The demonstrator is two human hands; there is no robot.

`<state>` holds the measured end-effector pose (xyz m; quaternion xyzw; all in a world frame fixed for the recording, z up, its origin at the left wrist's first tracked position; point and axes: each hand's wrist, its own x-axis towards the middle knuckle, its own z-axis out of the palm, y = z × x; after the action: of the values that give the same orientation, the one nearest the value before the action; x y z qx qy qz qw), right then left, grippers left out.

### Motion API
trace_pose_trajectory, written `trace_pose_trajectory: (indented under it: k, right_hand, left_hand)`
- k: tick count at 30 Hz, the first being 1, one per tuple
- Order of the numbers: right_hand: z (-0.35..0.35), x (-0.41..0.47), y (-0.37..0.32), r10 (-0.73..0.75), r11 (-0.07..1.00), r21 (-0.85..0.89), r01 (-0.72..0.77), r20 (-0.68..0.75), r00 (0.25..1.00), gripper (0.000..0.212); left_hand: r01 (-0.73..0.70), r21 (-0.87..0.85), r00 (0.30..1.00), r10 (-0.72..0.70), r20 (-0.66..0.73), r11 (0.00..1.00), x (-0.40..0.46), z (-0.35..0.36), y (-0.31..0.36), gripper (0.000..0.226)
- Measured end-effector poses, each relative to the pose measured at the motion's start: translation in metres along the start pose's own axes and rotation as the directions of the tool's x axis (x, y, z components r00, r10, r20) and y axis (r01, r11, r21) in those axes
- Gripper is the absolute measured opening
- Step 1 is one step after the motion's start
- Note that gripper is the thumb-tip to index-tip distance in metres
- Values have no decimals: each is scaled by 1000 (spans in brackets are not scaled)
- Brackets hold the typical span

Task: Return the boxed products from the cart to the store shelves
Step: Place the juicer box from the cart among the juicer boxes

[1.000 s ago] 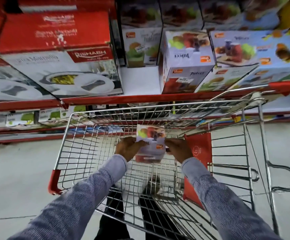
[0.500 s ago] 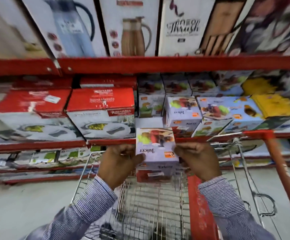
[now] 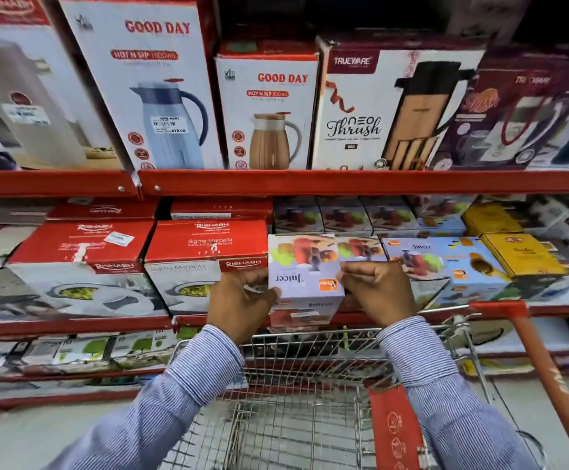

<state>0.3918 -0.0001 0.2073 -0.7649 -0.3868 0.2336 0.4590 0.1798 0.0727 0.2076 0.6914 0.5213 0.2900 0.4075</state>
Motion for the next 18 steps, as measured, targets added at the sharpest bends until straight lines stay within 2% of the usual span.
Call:
trace_pose_trajectory:
  k: [7, 10, 14, 18]
  right_hand:
    - [15, 19, 14, 38, 998, -45, -39, -12, 999, 23]
    - [25, 24, 24, 58, 996, -60, -59, -20, 998, 24]
    - [40, 23, 37, 95, 991, -97, -96, -8, 995, 31]
    - [52, 15, 42, 76, 992, -104, -69, 69, 995, 49]
  left_hand:
    - [7, 3, 995, -7, -96, 1000, 9, 33, -19, 35]
    - [50, -9, 991, -51, -122, 999, 14, 47, -27, 37]
    - [108, 6, 991, -107, -85, 994, 20, 56, -38, 39]
    - [96, 21, 995, -96, -39, 995, 22, 61, -40, 47]
